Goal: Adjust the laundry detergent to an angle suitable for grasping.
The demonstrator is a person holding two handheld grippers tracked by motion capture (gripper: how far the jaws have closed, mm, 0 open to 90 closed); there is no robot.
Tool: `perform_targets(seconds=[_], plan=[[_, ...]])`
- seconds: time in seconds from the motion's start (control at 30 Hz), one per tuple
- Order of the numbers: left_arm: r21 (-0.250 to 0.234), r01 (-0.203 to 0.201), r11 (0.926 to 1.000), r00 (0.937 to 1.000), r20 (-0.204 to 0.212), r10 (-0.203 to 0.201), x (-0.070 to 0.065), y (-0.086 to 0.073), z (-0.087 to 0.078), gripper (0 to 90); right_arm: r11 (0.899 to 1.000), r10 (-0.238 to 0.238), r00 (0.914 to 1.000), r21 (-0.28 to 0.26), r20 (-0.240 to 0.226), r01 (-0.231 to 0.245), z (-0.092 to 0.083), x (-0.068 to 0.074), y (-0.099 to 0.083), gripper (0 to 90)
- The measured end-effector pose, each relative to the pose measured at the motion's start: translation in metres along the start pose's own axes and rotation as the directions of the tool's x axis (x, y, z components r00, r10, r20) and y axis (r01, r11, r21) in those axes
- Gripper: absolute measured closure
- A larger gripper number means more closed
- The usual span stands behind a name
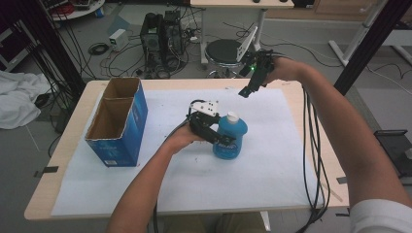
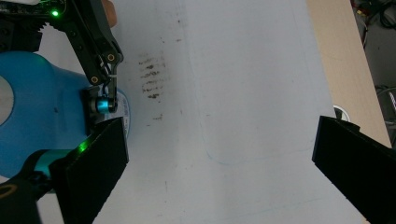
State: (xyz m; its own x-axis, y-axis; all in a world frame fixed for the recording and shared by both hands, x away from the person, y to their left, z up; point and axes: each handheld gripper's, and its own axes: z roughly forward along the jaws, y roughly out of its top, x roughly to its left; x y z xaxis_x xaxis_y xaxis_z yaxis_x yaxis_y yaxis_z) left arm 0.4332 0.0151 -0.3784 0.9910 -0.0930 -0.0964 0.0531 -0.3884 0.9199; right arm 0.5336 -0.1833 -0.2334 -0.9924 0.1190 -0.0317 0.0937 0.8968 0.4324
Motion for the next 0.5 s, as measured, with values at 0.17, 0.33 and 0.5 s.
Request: perform_targets(seconds=[0.17,0.33,0.5], plan=[[0.012,-0.008,0.9999,0.9997,0.024,0.007,0.0015,-0.0001,0.0014,44.2,1.0,0.003,1.0,0.001,0.001,-0.003,0.0001,-0.0009,-0.0005,2.6],[0.018,-0.004,0.9998,0.9999,0.012,0.003,0.0037,-0.0024,0.004,44.2,1.0,0.006,1.0,0.008,-0.002,-0.006,0.0007,0.0,0.0002,2.6],[0.025,0.012,0.9996,0.9998,0.016,-0.012,0.0055,-0.0055,0.0056,44.2,1.0,0.002,1.0,0.004,0.001,-0.002,0.0008,0.0002,-0.0002,2.6]])
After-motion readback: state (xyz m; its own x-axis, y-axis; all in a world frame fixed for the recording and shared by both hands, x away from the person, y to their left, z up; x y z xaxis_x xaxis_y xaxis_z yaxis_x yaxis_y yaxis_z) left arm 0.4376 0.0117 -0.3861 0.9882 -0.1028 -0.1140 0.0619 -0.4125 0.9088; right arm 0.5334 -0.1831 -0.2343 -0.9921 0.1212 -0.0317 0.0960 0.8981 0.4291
